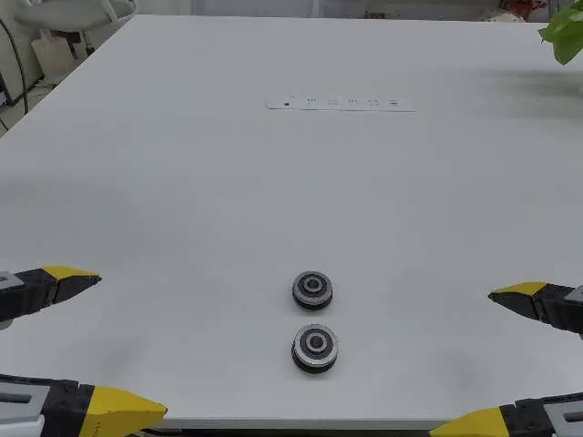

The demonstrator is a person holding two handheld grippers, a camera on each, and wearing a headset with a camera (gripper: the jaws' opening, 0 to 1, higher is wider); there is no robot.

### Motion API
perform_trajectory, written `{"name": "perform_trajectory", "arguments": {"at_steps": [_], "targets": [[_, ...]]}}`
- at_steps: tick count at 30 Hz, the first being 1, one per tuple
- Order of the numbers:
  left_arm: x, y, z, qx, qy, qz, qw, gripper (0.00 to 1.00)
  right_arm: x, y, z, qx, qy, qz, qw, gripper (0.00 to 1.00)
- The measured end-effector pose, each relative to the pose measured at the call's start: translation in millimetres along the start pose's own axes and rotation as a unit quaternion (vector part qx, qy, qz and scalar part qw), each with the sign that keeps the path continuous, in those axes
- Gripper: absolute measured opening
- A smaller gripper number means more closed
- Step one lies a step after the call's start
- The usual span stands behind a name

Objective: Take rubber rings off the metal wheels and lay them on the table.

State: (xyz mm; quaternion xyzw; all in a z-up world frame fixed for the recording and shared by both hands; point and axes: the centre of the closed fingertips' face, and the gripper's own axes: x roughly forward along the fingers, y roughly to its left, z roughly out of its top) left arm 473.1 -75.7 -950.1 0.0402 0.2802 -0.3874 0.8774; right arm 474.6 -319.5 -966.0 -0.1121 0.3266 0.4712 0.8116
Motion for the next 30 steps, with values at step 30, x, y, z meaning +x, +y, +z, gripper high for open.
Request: {"name": "perform_trajectory", "arguments": {"at_steps": [30], "targets": [[4.0, -2.9, -9.9, 0.001, 0.031, -0.013, 0.9994, 1.00, 2.3, 0.0, -5.4, 0.021, 0.008, 0.008, 0.9997, 0.97]]}}
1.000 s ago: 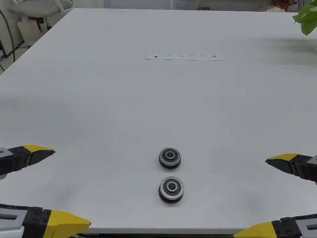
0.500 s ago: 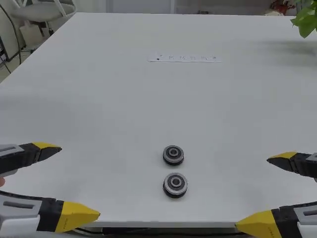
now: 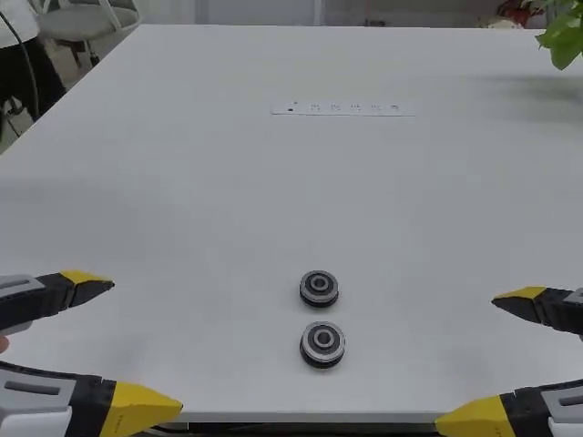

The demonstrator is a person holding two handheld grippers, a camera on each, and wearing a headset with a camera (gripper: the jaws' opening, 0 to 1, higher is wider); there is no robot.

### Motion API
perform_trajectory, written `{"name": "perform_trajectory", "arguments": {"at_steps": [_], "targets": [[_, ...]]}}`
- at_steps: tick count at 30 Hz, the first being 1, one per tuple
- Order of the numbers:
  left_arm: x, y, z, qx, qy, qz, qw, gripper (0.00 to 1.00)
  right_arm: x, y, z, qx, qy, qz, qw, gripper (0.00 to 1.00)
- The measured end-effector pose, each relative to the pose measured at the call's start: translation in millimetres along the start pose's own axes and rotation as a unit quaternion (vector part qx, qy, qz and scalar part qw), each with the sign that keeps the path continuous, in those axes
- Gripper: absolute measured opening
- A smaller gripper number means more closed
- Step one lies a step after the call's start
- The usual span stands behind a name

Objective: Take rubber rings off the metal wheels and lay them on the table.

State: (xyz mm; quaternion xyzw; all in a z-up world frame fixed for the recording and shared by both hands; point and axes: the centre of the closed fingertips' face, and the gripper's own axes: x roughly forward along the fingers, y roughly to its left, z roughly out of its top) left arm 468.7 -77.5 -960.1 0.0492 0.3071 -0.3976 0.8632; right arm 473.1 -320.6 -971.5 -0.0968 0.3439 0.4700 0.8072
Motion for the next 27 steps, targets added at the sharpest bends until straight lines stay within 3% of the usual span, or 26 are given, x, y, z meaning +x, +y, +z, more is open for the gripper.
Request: {"name": "perform_trajectory", "arguments": {"at_steps": [27], "targets": [[-1.6, 0.1, 5.5, -0.003, -0.018, 0.001, 0.9998, 0.98, 1.2, 1.3, 1.1, 0.018, -0.010, 0.004, 0.9998, 0.97]]}}
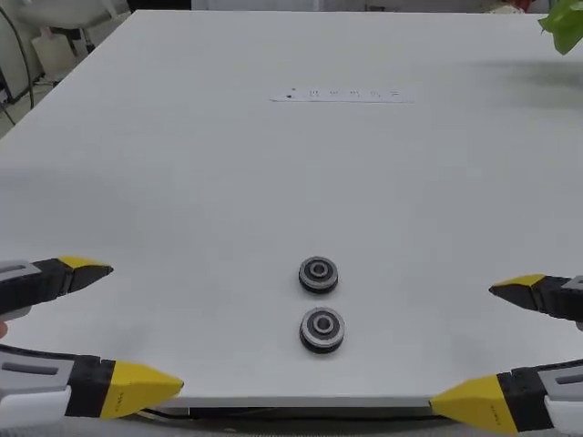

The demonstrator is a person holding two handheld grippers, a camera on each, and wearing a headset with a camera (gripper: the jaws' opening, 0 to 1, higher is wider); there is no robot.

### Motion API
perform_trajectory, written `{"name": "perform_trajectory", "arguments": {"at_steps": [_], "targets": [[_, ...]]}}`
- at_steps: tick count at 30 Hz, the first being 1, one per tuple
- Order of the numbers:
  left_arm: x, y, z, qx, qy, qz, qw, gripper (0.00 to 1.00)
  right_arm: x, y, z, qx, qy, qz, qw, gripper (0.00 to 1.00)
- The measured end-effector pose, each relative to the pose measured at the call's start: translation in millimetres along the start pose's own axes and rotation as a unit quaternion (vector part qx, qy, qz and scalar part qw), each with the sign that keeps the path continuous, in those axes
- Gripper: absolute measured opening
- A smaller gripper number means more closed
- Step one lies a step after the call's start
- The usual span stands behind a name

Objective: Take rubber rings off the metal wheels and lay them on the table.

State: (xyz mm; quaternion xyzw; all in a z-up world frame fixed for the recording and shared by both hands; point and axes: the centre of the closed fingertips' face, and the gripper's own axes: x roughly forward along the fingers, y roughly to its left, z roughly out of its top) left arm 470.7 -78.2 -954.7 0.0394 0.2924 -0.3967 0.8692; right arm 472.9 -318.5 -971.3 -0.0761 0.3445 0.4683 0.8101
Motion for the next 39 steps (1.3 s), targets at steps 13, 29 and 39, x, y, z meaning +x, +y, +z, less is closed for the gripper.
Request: {"name": "perform_trajectory", "arguments": {"at_steps": [13, 29, 39], "targets": [[-5.5, -1.9, 20.6, -0.027, -0.073, -0.021, 0.9968, 0.98, -0.5, 2.8, 5.0, 0.025, -0.024, 0.013, 0.9993, 0.96], [-15.7, -2.5, 45.9, 0.042, -0.071, -0.012, 0.9965, 0.96, -8.4, -4.9, 1.0, -0.039, 0.021, 0.001, 0.9990, 0.94], [-16.1, -9.9, 71.8, 0.093, -0.074, -0.020, 0.9928, 0.91, -23.3, -20.5, 30.1, -0.044, -0.015, -0.021, 0.9987, 0.90]]}}
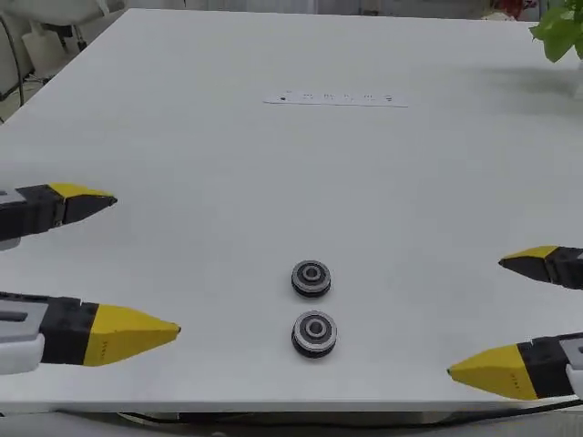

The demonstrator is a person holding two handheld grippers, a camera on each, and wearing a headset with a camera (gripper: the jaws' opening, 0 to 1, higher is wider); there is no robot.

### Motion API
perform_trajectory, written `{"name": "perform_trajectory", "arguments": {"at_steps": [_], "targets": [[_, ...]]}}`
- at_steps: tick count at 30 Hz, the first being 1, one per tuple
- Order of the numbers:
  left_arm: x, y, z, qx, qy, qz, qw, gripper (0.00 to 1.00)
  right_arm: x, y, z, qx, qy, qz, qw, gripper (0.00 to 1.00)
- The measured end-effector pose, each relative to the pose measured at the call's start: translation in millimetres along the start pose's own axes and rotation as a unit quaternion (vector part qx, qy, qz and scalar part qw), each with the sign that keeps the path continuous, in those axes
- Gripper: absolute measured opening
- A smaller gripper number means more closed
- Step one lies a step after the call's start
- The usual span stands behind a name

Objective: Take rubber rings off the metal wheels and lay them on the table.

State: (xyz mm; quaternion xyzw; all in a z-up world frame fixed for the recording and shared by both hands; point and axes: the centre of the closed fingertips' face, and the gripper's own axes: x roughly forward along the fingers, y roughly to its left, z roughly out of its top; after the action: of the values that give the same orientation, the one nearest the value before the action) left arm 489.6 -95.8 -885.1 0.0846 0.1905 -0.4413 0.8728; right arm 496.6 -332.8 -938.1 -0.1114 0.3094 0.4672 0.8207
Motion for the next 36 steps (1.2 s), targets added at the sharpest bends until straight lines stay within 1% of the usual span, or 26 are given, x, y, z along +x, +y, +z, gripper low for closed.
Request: {"name": "perform_trajectory", "arguments": {"at_steps": [3, 5, 8, 9, 12, 13, 16, 19, 20, 22, 24, 26, 27, 28, 29, 30, 31, 32, 33, 34, 36], "targets": [[4.3, 0.4, 6.3, 0.007, 0.012, -0.006, 0.9999, 0.89, -0.4, -1.2, 9.8, -0.005, -0.009, 0.000, 0.9999, 0.87], [7.1, 1.2, 14.0, 0.026, 0.008, -0.008, 0.9996, 0.89, 0.9, -1.0, 21.3, -0.014, -0.019, 0.003, 0.9997, 0.86], [12.0, 3.0, 26.2, 0.027, 0.000, -0.012, 0.9996, 0.88, 3.7, -0.8, 38.1, -0.026, -0.032, 0.006, 0.9991, 0.85], [14.2, 3.2, 32.7, 0.030, -0.007, -0.014, 0.9994, 0.88, 5.2, -0.7, 45.8, -0.033, -0.038, 0.008, 0.9987, 0.84], [19.1, 2.9, 46.2, 0.040, -0.024, -0.019, 0.9987, 0.88, 8.5, -0.7, 60.4, -0.046, -0.048, 0.010, 0.9977, 0.82], [21.9, 2.0, 52.5, 0.045, -0.032, -0.024, 0.9982, 0.88, 10.3, -0.7, 66.8, -0.052, -0.052, 0.012, 0.9972, 0.82], [29.3, 1.5, 64.9, 0.057, -0.043, -0.034, 0.9969, 0.85, 14.9, -0.6, 81.6, -0.067, -0.060, 0.015, 0.9958, 0.80], [39.3, 1.2, 77.2, 0.073, -0.062, -0.040, 0.9946, 0.83, 20.3, 0.5, 96.4, -0.077, -0.072, 0.021, 0.9942, 0.78], [43.7, 0.0, 82.3, 0.078, -0.074, -0.045, 0.9931, 0.83, 23.2, 1.5, 103.0, -0.080, -0.080, 0.024, 0.9932, 0.78], [50.9, -0.3, 88.5, 0.079, -0.093, -0.051, 0.9913, 0.80, 29.5, 3.6, 111.6, -0.086, -0.089, 0.034, 0.9917, 0.74], [58.8, 0.8, 92.9, 0.069, -0.105, -0.057, 0.9905, 0.78, 36.2, 6.0, 118.4, -0.095, -0.092, 0.040, 0.9905, 0.70], [64.7, 1.2, 97.0, 0.064, -0.116, -0.060, 0.9893, 0.76, 41.1, 7.4, 124.4, -0.098, -0.100, 0.042, 0.9892, 0.71], [68.6, 1.5, 99.3, 0.067, -0.123, -0.060, 0.9883, 0.75, 44.7, 9.5, 128.9, -0.096, -0.110, 0.047, 0.9881, 0.71], [70.7, 2.1, 102.8, 0.076, -0.133, -0.057, 0.9865, 0.73, 46.9, 11.4, 131.8, -0.093, -0.119, 0.052, 0.9871, 0.70], [73.1, 1.9, 107.1, 0.087, -0.149, -0.056, 0.9833, 0.70, 49.9, 15.5, 135.9, -0.089, -0.137, 0.062, 0.9847, 0.69], [74.7, 1.1, 108.2, 0.087, -0.157, -0.059, 0.9820, 0.67, 51.7, 18.6, 136.6, -0.088, -0.145, 0.070, 0.9831, 0.68], [77.0, 0.8, 108.1, 0.080, -0.164, -0.062, 0.9813, 0.64, 53.8, 22.6, 135.8, -0.092, -0.153, 0.081, 0.9805, 0.67], [79.1, 0.7, 106.7, 0.076, -0.165, -0.064, 0.9812, 0.61, 55.2, 24.1, 133.4, -0.093, -0.156, 0.087, 0.9795, 0.64], [82.2, 0.9, 103.8, 0.071, -0.166, -0.062, 0.9816, 0.60, 57.2, 24.9, 129.3, -0.087, -0.158, 0.092, 0.9792, 0.62], [84.6, 0.0, 101.0, 0.073, -0.166, -0.062, 0.9815, 0.59, 58.9, 25.4, 126.1, -0.082, -0.158, 0.095, 0.9793, 0.61], [88.8, -1.8, 94.1, 0.074, -0.160, -0.060, 0.9826, 0.59, 61.4, 26.3, 119.4, -0.077, -0.156, 0.101, 0.9796, 0.61]]}}
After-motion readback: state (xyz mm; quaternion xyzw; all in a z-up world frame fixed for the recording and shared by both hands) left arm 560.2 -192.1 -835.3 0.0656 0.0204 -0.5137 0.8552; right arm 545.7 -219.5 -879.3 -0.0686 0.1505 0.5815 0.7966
